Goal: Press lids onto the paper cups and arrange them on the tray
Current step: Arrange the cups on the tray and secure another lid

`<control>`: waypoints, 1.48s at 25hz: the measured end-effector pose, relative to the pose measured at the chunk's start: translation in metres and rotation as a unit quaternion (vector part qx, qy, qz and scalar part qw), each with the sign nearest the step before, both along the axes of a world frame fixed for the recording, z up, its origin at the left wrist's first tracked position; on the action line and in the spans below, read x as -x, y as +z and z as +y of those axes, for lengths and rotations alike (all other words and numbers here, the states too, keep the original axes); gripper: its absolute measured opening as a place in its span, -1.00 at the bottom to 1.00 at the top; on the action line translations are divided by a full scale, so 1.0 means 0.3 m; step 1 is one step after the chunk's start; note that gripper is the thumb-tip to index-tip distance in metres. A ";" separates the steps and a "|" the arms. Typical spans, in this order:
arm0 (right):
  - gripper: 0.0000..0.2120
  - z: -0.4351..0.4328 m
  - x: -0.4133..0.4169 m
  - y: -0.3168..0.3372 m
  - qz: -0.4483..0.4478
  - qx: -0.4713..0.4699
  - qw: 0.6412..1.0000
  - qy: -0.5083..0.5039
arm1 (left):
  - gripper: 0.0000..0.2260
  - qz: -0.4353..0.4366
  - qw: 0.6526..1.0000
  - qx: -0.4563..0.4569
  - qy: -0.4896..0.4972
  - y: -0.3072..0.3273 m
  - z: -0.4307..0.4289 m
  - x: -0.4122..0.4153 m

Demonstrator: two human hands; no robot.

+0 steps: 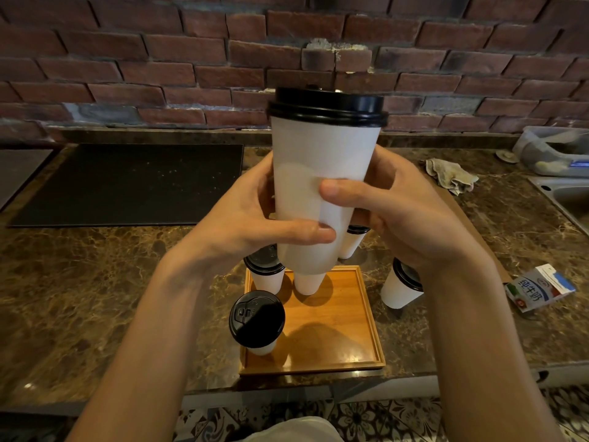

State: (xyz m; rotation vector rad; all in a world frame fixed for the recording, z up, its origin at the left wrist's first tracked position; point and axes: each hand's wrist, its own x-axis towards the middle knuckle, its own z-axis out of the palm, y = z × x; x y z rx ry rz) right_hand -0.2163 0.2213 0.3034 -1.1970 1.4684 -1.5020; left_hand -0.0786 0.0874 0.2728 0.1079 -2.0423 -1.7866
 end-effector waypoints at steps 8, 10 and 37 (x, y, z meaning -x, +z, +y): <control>-0.45 -0.001 0.002 0.003 0.016 -0.006 1.000 0.002 | -0.40 0.005 1.000 0.011 0.004 0.007 0.006 0.004; -0.41 -0.004 0.001 0.003 0.026 -0.013 1.000 -0.010 | -0.39 0.004 1.000 0.015 0.014 0.008 0.007 0.006; -0.36 -0.040 -0.070 -0.006 0.086 0.021 0.990 -0.112 | -0.33 0.002 0.989 0.063 0.132 0.002 0.026 0.019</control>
